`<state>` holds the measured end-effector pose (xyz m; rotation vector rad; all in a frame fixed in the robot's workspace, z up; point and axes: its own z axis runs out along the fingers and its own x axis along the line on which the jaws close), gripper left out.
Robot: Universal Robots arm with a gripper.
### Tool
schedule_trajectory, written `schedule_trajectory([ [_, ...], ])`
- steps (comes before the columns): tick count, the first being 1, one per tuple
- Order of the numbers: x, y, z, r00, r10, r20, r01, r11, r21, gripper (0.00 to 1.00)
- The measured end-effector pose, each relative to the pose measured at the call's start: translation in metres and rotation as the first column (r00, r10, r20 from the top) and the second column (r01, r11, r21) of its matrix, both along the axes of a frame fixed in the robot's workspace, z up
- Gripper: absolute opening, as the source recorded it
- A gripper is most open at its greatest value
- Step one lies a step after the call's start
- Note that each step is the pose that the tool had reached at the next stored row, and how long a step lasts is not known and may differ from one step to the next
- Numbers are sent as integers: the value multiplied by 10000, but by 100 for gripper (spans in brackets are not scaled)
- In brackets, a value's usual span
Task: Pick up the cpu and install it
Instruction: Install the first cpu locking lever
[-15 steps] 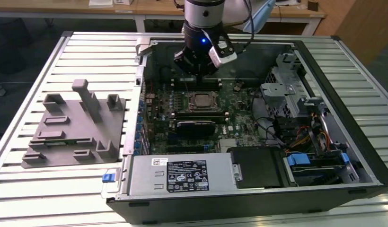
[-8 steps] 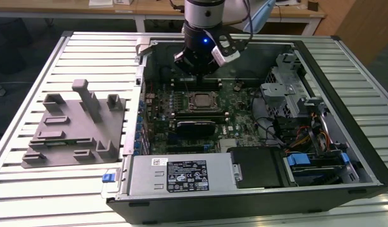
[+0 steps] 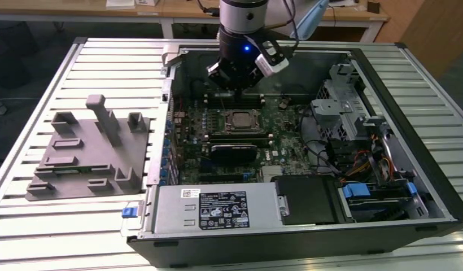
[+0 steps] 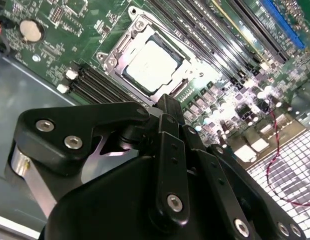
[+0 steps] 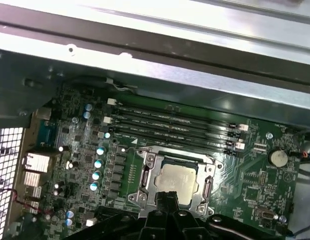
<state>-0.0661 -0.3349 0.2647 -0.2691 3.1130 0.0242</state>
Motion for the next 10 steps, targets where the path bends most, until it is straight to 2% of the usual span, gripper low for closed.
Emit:
schedule_trajectory([
  [10, -58, 1, 0, 10000, 13, -1, -13, 10000, -1, 11],
])
